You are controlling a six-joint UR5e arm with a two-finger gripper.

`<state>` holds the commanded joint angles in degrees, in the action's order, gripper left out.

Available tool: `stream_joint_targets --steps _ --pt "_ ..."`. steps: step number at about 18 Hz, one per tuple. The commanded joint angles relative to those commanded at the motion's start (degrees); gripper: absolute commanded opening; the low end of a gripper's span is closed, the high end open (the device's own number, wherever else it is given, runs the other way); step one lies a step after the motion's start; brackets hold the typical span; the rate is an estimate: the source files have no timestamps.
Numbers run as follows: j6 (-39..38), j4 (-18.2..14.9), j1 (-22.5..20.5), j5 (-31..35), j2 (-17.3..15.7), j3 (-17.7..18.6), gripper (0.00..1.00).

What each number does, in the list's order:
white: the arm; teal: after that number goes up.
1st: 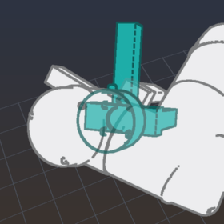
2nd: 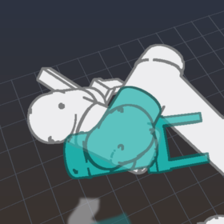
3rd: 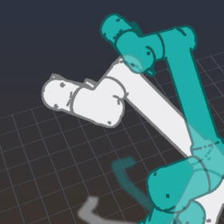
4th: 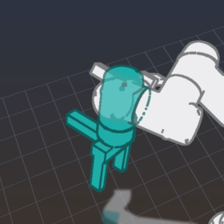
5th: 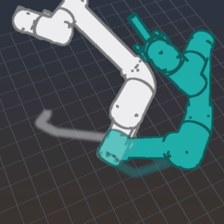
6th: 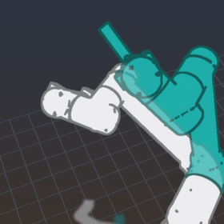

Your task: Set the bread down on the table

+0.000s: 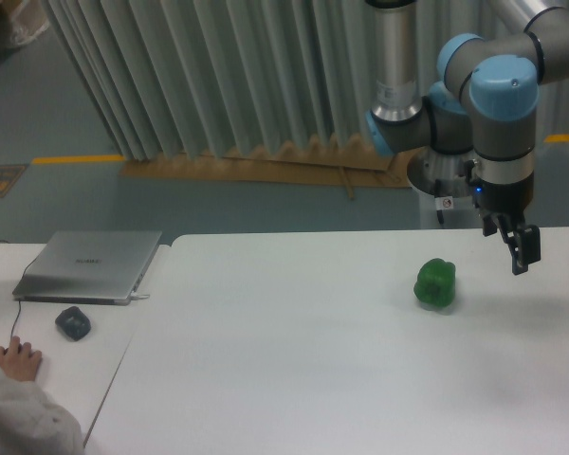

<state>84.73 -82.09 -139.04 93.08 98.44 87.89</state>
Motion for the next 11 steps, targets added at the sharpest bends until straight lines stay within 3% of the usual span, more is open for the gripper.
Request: stream_joint_targets --steps 7,9,11 --pt "-0.26 0.61 -0.17 0.09 0.27 1.13 1.0" --pt "0.0 5.86 -0.7 -0.26 -0.09 3.51 1.0" --pt "-0.09 7.82 -1.31 0.44 -0.35 4.48 1.0"
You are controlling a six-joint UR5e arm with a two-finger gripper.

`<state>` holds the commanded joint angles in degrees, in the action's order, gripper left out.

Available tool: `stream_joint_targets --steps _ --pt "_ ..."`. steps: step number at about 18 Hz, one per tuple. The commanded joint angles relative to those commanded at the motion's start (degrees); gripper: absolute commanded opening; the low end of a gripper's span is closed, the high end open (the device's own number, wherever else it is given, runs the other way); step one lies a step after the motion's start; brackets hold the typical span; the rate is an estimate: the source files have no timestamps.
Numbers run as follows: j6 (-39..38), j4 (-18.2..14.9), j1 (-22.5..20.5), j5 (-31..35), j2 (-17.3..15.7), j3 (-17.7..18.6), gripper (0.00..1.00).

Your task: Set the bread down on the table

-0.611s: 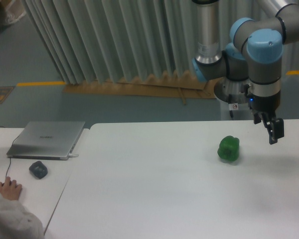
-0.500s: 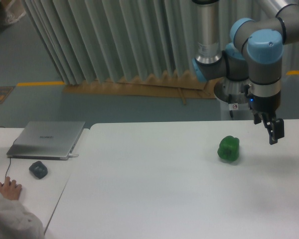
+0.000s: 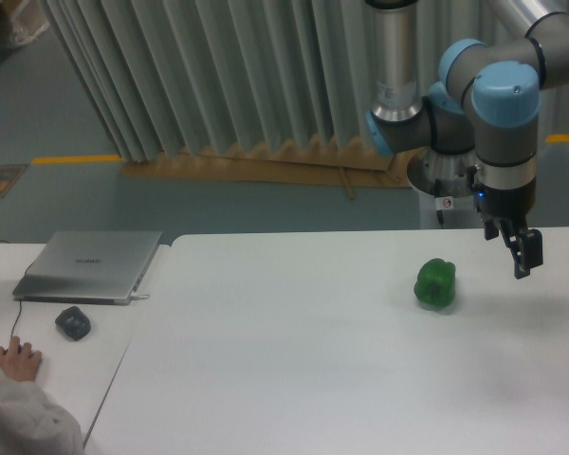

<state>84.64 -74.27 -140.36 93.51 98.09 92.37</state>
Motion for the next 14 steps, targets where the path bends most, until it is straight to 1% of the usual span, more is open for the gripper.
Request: stream_joint_targets --steps 8,10,14 --pt "-0.26 -0.35 -1.5 0.27 0.0 -0.09 1.0" --pt "-1.49 -1.84 -2.63 0.27 0.0 -0.61 1.0" --pt "-2.63 -1.76 -5.71 0.18 0.09 -0.7 1.0"
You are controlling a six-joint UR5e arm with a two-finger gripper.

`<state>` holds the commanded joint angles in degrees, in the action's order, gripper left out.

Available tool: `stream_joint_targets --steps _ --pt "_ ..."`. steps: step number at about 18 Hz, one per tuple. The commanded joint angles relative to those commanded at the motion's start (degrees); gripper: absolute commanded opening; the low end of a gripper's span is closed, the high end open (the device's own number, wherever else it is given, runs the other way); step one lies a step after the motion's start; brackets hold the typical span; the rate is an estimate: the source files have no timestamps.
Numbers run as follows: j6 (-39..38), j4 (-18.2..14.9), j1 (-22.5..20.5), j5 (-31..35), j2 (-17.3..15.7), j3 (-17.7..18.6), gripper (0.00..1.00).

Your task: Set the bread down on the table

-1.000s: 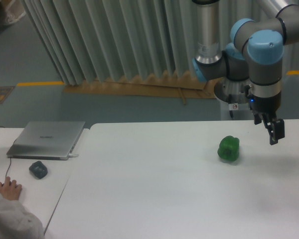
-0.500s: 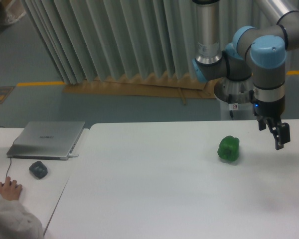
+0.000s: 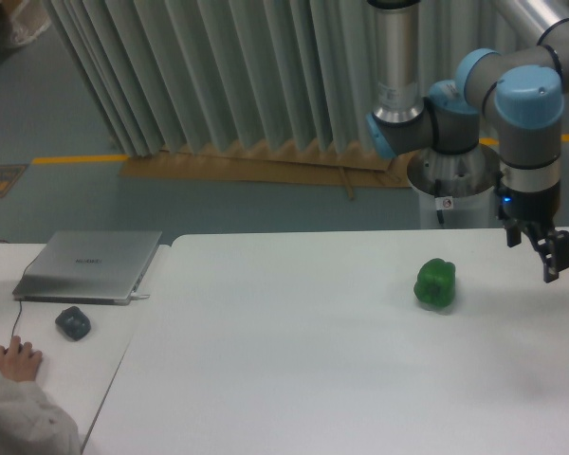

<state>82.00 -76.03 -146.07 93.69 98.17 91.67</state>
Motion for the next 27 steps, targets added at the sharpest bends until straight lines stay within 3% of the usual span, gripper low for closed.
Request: stream_joint_targets --steps 11,19,24,27 --pt "0.35 0.18 -5.63 -0.09 -0.09 -0.09 1.0" --pt "0.09 0.35 -6.6 0.0 0.17 -0.97 1.0" --pt "0.96 4.38 -11.33 -0.18 1.4 -1.41 1.0" --pt "6.92 5.36 -13.98 -0.09 3.07 -2.37 1.0"
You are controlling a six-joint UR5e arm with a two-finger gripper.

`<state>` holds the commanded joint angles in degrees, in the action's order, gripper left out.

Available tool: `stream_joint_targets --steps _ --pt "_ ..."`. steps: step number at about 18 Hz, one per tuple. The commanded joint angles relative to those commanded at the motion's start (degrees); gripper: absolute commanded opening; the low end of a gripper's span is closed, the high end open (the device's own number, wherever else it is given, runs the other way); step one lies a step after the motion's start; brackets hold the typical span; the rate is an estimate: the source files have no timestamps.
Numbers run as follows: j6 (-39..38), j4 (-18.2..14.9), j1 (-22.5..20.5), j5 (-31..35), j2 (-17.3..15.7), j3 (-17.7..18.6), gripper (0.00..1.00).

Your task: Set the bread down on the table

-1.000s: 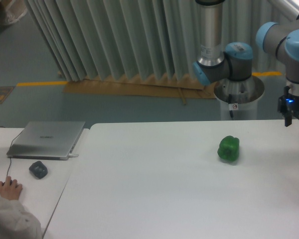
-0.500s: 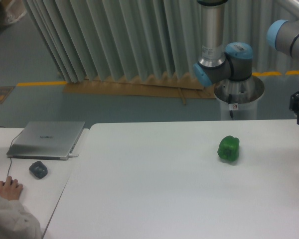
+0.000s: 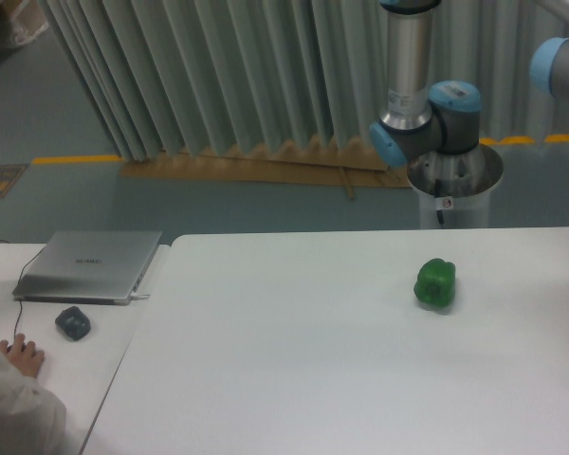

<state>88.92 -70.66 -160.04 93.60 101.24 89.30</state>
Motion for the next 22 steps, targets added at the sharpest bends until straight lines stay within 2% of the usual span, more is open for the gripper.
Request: stream_joint_targets --steps 3,7,8,13,16,19,22 --pt "11.66 -0.26 -2.19 -0.09 1.58 -0.97 1.0" --pt "23.19 0.09 -4.74 -0.18 2.55 -1.24 1.0" --pt "26.53 1.22 -5.62 -0.18 3.34 -1.24 1.0" --pt "28.41 3.69 -8.44 -0.26 5.1 -1.32 1.0" --pt "28.33 3.87 -10.55 -0.18 5.81 -1.94 1.0" --pt "20.61 4.13 -12.84 -0.79 6.5 -2.2 1.0" --pt "19.1 6.58 -12.84 -2.62 8.09 -2.03 1.0"
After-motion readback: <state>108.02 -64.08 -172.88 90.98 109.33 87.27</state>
